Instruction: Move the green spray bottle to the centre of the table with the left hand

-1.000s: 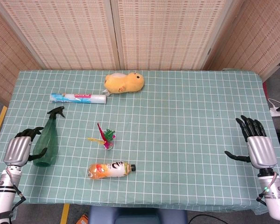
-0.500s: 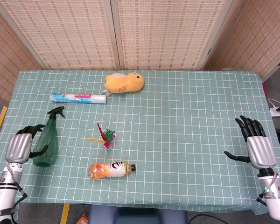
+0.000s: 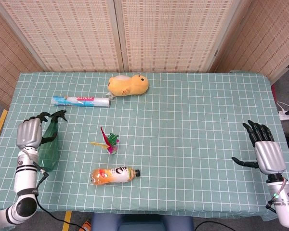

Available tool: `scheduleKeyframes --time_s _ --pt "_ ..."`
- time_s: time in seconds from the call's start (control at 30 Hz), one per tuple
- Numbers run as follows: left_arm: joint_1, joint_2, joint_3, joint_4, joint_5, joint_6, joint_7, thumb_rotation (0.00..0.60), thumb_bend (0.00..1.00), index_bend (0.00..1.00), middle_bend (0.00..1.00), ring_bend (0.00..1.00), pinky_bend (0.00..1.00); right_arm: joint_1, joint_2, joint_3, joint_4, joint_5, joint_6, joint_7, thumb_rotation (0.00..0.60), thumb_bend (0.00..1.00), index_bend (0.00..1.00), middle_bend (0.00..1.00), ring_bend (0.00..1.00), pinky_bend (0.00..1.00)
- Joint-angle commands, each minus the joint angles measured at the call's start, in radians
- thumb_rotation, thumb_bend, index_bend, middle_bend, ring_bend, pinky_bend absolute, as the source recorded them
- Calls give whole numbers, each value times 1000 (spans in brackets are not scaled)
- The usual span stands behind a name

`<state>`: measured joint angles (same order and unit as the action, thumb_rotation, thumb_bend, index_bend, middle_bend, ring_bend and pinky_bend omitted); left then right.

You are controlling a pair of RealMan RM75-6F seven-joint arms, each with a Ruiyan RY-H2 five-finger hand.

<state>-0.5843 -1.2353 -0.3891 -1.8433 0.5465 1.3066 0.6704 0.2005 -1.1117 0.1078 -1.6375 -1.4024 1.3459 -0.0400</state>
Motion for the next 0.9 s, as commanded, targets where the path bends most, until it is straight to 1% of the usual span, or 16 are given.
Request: scheduleKeyframes --time_s 0.03,0.1,0.23,0.3,0.37,0.47,0.6,0.77,0.9 --pt "-215 -82 -155 -5 -390 160 290 600 252 251 329 272 282 1 4 -2 -5 0 -5 0 600 0 33 0 0 0" --pt "-256 -103 -182 37 -463 193 327 600 251 249 331 274 283 0 8 -4 -9 -2 -4 1 600 0 31 0 0 0" --pt "-307 -141 -209 131 -583 244 390 600 251 234 334 276 276 -2 11 -6 -10 -2 -6 6 600 0 31 0 0 0" --pt "-331 -164 -215 187 -638 266 429 600 248 213 334 276 269 0 12 -6 -12 1 -11 7 600 0 31 0 0 0" --pt "-349 -186 -212 236 -667 280 459 600 245 180 332 276 261 1 12 -7 -15 1 -15 3 600 0 31 0 0 0" --pt "-372 -218 -209 290 -676 281 478 600 244 148 330 276 254 2 12 -10 -18 -1 -17 -3 600 0 31 0 0 0" --pt "-399 -263 -177 376 -636 265 502 600 242 111 326 275 246 0 11 -8 -18 -4 -9 -3 600 0 29 0 0 0" --pt "-414 -312 -178 472 -638 238 523 600 242 75 309 265 240 -1 10 -6 -14 -3 -5 1 600 0 28 0 0 0" --pt "-421 -345 -178 544 -632 200 535 600 242 49 270 237 236 0 11 -5 -18 -1 -9 0 600 0 28 0 0 0"
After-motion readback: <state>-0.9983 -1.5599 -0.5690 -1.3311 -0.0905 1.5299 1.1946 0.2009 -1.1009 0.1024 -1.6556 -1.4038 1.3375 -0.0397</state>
